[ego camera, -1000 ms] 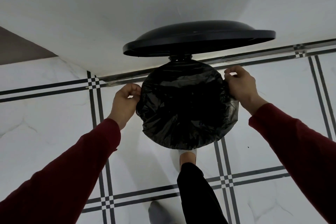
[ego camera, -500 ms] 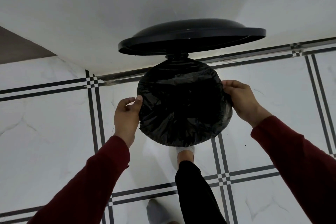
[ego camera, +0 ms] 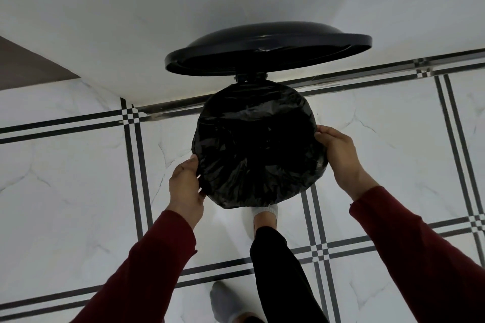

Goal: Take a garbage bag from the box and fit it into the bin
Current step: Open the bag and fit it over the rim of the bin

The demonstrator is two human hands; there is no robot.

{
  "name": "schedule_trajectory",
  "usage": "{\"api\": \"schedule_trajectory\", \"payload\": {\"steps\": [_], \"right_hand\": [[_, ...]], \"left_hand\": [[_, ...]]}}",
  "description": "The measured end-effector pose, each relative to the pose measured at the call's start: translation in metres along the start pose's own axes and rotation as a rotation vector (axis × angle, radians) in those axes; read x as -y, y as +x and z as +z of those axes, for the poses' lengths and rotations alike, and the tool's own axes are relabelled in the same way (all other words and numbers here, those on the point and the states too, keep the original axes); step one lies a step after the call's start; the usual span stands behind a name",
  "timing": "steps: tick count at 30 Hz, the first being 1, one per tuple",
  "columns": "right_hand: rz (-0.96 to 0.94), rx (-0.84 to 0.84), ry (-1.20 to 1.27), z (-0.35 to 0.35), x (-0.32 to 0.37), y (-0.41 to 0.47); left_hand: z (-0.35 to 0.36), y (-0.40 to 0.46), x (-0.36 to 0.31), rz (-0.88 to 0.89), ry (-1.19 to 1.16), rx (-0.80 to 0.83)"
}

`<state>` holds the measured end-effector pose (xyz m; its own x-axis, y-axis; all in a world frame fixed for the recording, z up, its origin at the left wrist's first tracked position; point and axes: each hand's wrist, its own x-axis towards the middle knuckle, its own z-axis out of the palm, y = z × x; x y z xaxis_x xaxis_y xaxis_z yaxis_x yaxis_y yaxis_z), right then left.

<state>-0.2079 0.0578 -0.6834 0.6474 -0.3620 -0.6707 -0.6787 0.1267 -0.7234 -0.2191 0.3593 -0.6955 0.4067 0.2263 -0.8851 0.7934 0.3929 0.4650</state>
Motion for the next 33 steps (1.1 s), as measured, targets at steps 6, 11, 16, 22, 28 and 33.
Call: {"api": "schedule_trajectory", "payload": {"steps": [6,11,16,22,28,33], "right_hand": [[-0.076,-0.232,-0.055,0.006,-0.021,-0.007],[-0.040,-0.483,-0.097,0.013,-0.029,-0.016],[0.032,-0.403,-0.029,0.005,-0.034,-0.019],[0.107,-0.170,0.145,-0.003,-0.029,-0.025],[0.228,0.042,0.152,-0.015,-0.034,-0.033],[0.369,0.036,0.369,-0.013,-0.036,-0.036]], "left_hand": [[-0.013,-0.015,0.003,-0.155,-0.092,0.138],[-0.026,-0.024,0.013,-0.159,-0.084,0.295],[-0.032,-0.019,0.026,0.008,-0.036,0.422],[-0.045,-0.015,0.032,0.061,0.074,0.453],[-0.032,-0.018,0.040,0.219,0.408,0.118],[-0.016,-0.020,0.047,0.252,0.607,-0.073]]}}
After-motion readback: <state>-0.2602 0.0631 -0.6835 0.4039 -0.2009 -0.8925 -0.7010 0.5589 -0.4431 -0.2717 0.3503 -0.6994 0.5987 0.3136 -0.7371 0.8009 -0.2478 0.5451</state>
